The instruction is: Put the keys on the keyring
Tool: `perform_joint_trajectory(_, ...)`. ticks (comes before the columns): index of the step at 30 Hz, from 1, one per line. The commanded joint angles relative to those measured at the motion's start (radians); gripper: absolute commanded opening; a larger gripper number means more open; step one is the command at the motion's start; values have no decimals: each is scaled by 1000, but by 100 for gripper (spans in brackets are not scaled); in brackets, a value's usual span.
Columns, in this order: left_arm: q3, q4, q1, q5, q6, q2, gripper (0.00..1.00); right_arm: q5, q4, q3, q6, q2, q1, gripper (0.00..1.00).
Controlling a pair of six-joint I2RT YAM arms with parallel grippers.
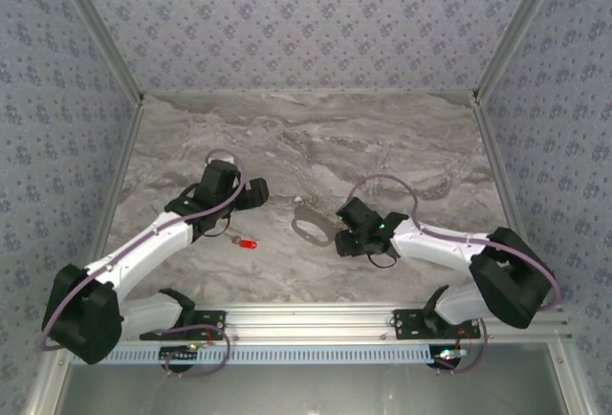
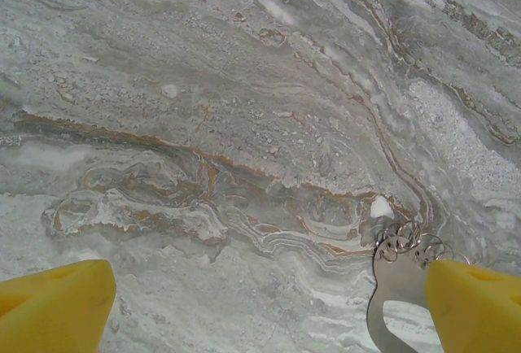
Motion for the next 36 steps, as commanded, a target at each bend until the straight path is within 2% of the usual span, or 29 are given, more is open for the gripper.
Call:
perform_joint_trajectory(1, -12, 21, -7, 22, -14, -18, 98, 40, -2, 56, -11, 44, 14, 47)
perform_joint_trajectory(20, -28, 30, -8, 23, -9, -34, 98, 60, 2, 123, -37, 156, 19, 38)
perform_joint_trajectory(28, -30, 29, -7, 24, -12, -37, 98, 65, -18, 124, -34, 95, 18, 39)
perform_joint_trajectory(36, -43, 32, -7, 23, -25, -51, 98, 83, -52, 120, -33, 35, 59, 38)
